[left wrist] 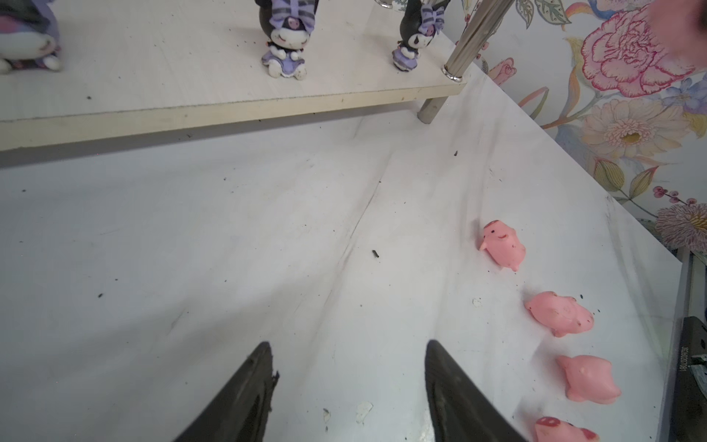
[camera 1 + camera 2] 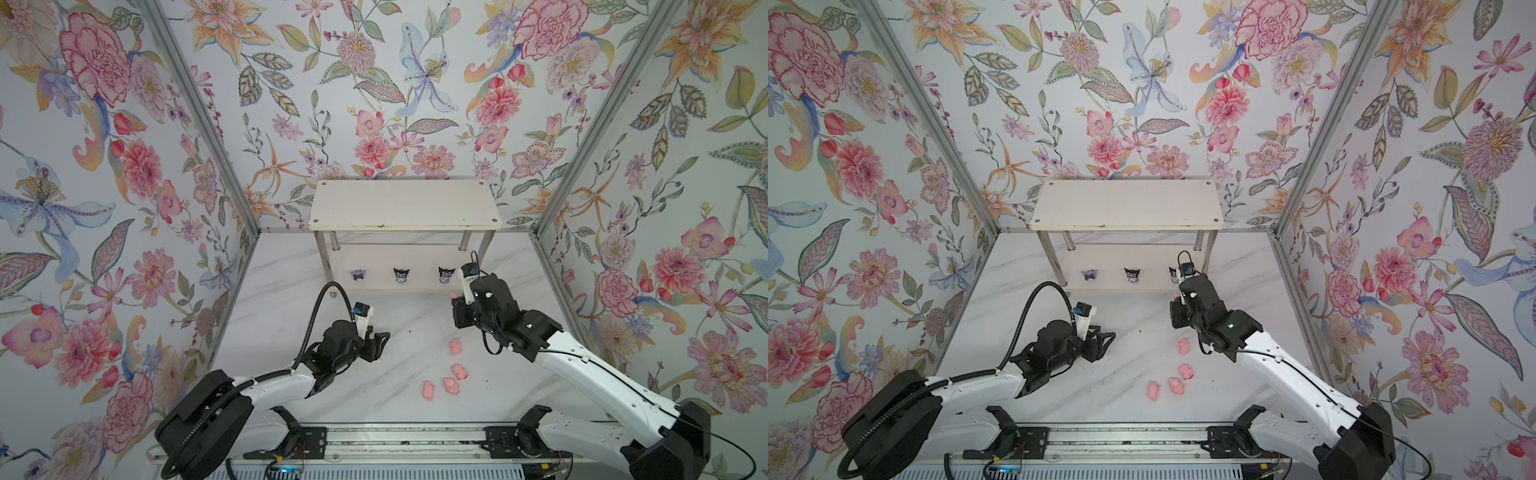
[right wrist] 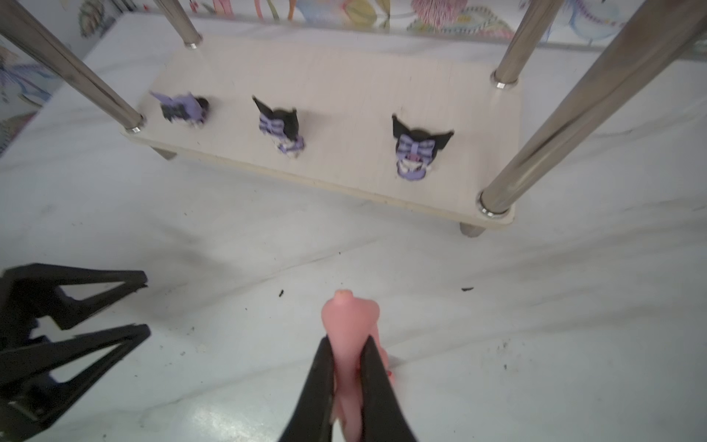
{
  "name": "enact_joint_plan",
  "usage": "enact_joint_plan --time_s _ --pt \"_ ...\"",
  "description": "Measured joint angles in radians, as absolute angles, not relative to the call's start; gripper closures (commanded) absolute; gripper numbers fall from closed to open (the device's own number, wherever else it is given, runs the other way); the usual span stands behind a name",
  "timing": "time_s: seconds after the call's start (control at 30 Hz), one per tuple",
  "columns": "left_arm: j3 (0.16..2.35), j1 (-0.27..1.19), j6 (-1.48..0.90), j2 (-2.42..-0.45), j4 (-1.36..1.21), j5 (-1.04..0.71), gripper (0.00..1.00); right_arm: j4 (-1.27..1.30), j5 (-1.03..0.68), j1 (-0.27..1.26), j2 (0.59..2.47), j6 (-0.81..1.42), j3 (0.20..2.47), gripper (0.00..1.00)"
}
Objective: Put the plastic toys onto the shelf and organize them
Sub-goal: 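Lift the pink pig with the right gripper and carry it toward the shelf, then lower the pink pig onto the top shelf and open the right gripper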
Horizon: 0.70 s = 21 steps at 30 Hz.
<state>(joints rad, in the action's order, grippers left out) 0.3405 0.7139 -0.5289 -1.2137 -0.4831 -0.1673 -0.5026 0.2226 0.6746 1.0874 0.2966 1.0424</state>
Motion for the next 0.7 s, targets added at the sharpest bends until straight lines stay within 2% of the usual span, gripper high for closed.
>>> enact_joint_plan --time_s 0.2,0.37,0.7 --pt "0.307 0.714 -0.496 -1.082 -0.418 -0.115 0.33 -0.656 0.347 0.662 1.179 0.200 1.544 0.93" --pt "0.253 0.712 -0.486 -0.992 -0.381 -0.088 0.31 -0.707 0.356 0.538 1.356 0.141 1.856 0.93" --pt "0.189 0.686 -0.479 -0.830 -0.299 -0.037 0.27 -0.833 0.271 0.424 1.692 0.119 2.111 0.93"
